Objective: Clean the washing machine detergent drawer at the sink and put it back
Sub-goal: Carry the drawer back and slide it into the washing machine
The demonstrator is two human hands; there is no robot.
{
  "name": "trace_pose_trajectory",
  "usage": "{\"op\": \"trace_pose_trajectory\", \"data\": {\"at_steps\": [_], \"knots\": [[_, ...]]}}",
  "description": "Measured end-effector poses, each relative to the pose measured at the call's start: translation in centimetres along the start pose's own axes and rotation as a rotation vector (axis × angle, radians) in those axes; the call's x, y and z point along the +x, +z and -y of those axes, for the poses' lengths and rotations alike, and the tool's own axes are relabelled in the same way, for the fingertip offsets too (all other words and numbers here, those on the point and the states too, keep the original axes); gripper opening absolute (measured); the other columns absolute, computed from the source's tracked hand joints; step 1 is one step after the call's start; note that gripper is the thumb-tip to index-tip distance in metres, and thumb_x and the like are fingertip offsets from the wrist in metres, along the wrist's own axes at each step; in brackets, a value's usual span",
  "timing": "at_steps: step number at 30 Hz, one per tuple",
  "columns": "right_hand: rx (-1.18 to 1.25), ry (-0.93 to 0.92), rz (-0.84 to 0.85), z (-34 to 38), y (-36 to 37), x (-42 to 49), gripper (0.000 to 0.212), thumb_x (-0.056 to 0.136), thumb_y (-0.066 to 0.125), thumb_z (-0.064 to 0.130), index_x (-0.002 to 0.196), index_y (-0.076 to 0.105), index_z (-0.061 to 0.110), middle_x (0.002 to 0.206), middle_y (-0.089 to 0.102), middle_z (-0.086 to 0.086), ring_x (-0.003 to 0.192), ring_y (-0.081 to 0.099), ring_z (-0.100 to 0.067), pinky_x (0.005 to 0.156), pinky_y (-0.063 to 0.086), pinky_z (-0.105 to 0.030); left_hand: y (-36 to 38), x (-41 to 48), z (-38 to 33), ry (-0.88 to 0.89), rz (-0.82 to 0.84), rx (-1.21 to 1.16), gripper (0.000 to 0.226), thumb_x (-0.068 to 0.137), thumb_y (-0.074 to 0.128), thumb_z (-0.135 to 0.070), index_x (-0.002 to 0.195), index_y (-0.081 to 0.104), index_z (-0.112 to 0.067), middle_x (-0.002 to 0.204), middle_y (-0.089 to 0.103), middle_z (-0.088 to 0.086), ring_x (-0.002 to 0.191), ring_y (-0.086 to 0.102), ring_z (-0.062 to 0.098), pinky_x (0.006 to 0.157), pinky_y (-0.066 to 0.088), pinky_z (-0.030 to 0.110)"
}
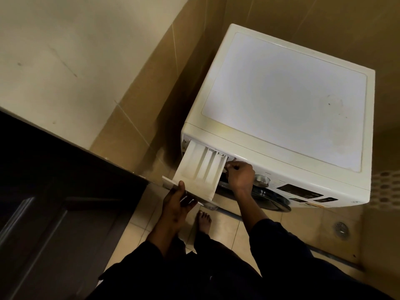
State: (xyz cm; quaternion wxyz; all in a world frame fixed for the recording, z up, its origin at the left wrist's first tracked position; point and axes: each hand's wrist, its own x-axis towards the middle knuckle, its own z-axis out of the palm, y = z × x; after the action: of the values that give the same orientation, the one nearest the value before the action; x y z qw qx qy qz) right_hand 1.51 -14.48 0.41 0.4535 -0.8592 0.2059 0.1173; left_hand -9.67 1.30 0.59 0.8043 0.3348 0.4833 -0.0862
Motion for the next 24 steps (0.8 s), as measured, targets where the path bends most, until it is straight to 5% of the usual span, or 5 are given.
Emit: {"op": "trace_pose_trajectory", "data": {"at_steps": [5,7,10,18,24], "knots": [[-0.001,-0.051,0.119,-1.6,0.0,-0.6,0.019,0.091,0.060,0.010,0.103,0.074,0.008,0.098,0.074,-0.005,0.080,0.068,-0.018,0.072,0.055,-0.025,-0.2,0.2,0.4,0.023,0.016,-0.010,0.046,0.093,0.058,-0.029,0.135,0.052,-0.011,0.126,0.063,0.018,0.111,0.064,0.034,0.071,0.060,0.039],[-0.011,-0.076,0.170,-2.2,0.1,-0.8,0.016,0.091,0.060,0.010,0.095,0.075,0.008,0.086,0.074,-0.005,0.076,0.067,-0.017,0.075,0.057,-0.035,0.0,0.2,0.7,0.041,0.003,-0.003,0.042,0.095,0.057,-0.027,0.134,0.052,-0.011,0.123,0.064,0.017,0.107,0.065,0.032,0.068,0.061,0.037],[-0.016,-0.100,0.198,-2.1,0.1,-0.9,0.017,0.091,0.059,0.009,0.087,0.075,0.009,0.073,0.071,-0.004,0.068,0.065,-0.018,0.068,0.055,-0.033,0.3,0.0,0.6,0.048,-0.016,-0.007,0.039,0.096,0.057,-0.027,0.132,0.054,-0.012,0.121,0.065,0.016,0.104,0.066,0.031,0.070,0.061,0.038],[0.059,-0.083,0.234,-2.4,0.0,-0.2,0.017,0.092,0.057,0.006,0.093,0.074,0.010,0.085,0.073,-0.003,0.077,0.069,-0.019,0.075,0.059,-0.042,0.5,0.2,0.5,0.080,-0.062,0.011,0.028,0.096,0.058,-0.029,0.121,0.058,-0.017,0.115,0.065,0.013,0.100,0.067,0.030,0.071,0.061,0.040],[0.042,-0.103,0.216,-2.3,0.1,-0.2,0.017,0.092,0.058,0.006,0.099,0.073,0.005,0.094,0.073,-0.010,0.083,0.068,-0.019,0.078,0.057,-0.034,0.6,0.0,0.8,0.086,-0.058,-0.006,0.031,0.096,0.058,-0.023,0.125,0.056,-0.012,0.111,0.065,0.013,0.096,0.068,0.028,0.065,0.062,0.036]]}}
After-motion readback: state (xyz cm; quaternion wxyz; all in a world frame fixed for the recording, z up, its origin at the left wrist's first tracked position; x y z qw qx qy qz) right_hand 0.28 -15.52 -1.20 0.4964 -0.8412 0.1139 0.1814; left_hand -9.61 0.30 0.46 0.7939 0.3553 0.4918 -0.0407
